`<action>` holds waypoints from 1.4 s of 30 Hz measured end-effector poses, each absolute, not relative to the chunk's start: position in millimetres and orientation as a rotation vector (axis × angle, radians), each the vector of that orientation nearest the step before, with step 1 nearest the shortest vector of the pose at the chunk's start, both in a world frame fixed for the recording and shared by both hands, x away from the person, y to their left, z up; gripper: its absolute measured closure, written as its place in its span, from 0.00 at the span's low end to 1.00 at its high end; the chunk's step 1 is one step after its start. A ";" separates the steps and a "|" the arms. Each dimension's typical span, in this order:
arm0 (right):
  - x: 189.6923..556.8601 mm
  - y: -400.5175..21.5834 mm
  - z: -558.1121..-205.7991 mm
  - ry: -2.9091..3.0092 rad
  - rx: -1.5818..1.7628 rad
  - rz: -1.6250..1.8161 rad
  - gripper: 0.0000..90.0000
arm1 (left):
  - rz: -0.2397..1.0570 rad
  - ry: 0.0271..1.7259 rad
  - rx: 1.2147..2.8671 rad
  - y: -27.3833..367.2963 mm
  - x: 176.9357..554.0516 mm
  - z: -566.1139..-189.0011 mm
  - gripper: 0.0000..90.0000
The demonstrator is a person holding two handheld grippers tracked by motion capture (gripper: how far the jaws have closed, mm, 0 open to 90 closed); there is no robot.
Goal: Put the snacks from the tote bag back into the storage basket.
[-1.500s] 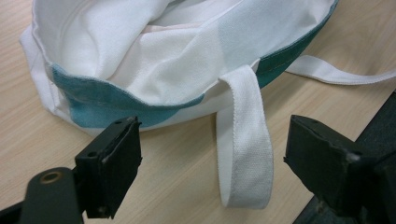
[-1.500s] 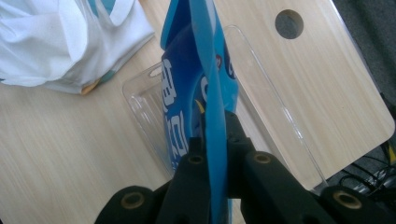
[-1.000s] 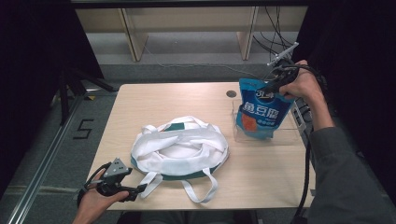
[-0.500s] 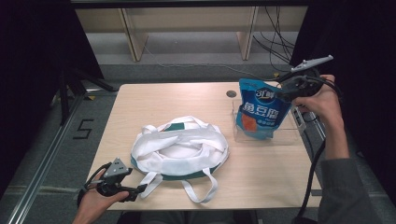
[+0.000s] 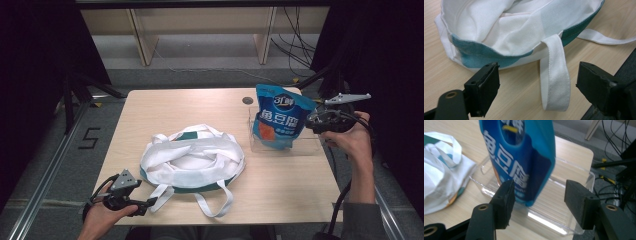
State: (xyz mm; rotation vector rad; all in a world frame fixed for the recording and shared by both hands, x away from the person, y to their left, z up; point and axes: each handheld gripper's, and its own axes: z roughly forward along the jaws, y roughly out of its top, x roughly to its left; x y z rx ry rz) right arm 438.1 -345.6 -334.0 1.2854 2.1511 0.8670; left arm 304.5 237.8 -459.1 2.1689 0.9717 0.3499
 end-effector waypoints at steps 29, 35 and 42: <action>459.3 -345.5 -375.1 2.144 1.264 0.937 1.00 | 0.368 0.925 2.205 235.6 304.2 -458.1 0.20; 464.6 -349.9 -377.3 2.141 1.241 0.911 1.00 | 0.366 0.957 2.177 233.9 303.3 -459.6 0.20; 469.0 -355.1 -378.3 2.137 1.270 0.905 1.00 | 0.367 0.951 2.177 234.0 303.4 -459.5 0.20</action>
